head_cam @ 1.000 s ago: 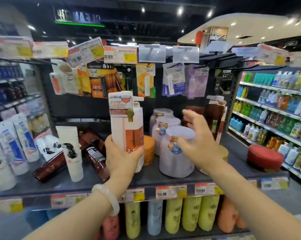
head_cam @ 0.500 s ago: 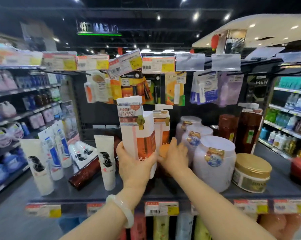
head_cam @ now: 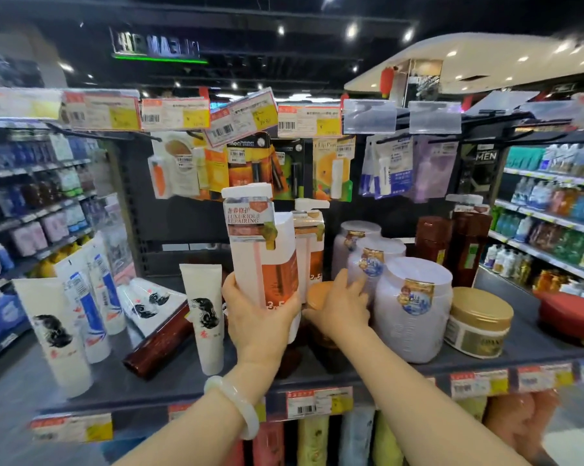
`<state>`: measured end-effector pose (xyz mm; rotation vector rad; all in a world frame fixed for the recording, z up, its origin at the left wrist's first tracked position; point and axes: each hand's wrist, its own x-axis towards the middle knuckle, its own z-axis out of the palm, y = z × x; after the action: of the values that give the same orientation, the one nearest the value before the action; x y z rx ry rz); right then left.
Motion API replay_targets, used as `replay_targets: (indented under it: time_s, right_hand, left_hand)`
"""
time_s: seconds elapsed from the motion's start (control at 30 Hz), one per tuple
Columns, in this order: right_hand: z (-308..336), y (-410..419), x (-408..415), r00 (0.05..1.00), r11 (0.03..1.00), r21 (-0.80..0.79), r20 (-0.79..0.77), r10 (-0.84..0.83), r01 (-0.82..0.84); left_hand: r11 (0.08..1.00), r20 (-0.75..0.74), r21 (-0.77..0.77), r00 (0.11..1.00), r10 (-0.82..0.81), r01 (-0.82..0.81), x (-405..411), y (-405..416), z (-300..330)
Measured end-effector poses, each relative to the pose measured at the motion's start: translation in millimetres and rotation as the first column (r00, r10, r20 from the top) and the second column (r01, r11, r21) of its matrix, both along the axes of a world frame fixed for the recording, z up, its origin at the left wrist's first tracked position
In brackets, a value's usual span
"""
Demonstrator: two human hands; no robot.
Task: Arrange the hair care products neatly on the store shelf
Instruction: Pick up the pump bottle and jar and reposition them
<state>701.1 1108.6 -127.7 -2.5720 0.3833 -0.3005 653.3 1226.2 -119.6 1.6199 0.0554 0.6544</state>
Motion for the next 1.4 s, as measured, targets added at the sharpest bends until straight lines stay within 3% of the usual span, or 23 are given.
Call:
replay_targets:
  time_s: [0.17,0.5,0.73,1.07,1.23,1.4]
  right_hand:
    - [3.8,-0.5,-3.4,0.999,0.998,0.066,0.038,0.007,-0.01]
    - [113.8,-50.4,-64.8,0.884,0.96,0.18,0.453,0.111,-0.213]
    - [129.1,-148.4,-116.0,0.884,0.977,0.176,0.467,0.025,-0.121]
    - [71.6,-292.9,-94.0,0.955,0.989,0.14,0.287,-0.08,0.041]
    - [43.4,-325.7,-72.5,0.968,0.994,0.107,0.242,-0.062,0.036]
    - [31.4,-334.9,-56.3,0.97,0.986,0.134,0.234,0.065,-0.099]
  left_hand:
    - [1.0,-0.01,-0.024,1.0,-0.011,0.011,0.0,3.3,-1.4]
    - [0.996,-0.006,-0.05,0.997,-0.077,0.076,-0.3,-20.4,6.5]
    - [0.996,-0.059,-0.058,0.996,-0.073,0.069,2.1,-69.8,-3.7]
    - [0.998,-0.118,-0.017,0.991,0.065,-0.068,13.7,-119.4,-27.3]
    - [0.987,-0.121,-0.025,0.98,0.156,-0.16,21.5,-132.4,-37.7]
    - [0.974,-0.123,0.005,0.966,0.226,-0.227,30.3,-137.8,-44.2]
